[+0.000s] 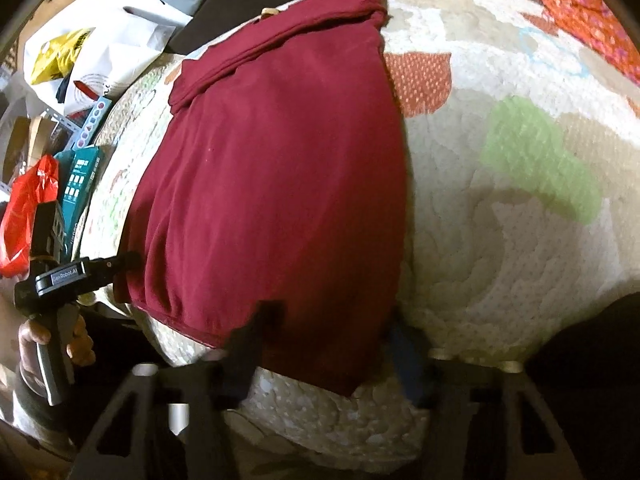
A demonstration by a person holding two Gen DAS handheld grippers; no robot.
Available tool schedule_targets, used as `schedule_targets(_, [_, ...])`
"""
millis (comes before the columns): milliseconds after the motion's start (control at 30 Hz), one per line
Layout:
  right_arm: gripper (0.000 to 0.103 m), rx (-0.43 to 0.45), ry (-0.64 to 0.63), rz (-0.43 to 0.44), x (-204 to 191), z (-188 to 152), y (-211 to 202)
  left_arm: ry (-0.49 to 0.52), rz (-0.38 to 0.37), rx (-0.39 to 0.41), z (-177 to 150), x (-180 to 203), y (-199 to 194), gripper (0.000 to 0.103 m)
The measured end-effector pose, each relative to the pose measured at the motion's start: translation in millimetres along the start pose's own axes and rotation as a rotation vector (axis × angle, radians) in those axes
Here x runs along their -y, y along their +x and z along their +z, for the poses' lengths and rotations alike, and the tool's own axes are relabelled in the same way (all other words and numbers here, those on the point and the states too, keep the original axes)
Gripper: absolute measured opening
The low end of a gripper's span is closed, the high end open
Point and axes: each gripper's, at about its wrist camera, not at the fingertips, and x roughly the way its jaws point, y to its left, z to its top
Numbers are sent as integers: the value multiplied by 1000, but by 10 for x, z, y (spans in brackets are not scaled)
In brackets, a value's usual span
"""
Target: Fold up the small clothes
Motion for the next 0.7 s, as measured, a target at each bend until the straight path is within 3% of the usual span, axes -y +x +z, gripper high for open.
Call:
schedule_targets(133, [10,38,-54,28,-132,46,-64,-17,-48,16,21,20,-87,18])
schedule_targets(167, [10,49,-62,45,-164,77,-98,-16,-74,13,30,27,-111,15])
schedule_targets(333, [10,107,-9,190,-148,290,-281,-33,-134,24,91,15,-223,13])
schedule_targets(467, [10,158,8,254,-158,475,-424,-35,-203,65,278,42,-448,12])
schedule_targets(633, [10,253,38,320,-153,924,-631,-68,-258,129,780,38,-697,12])
schedule_targets(700, [10,281,50,346,-148,1180,-663,-67,-244,169,996,45,-754,12])
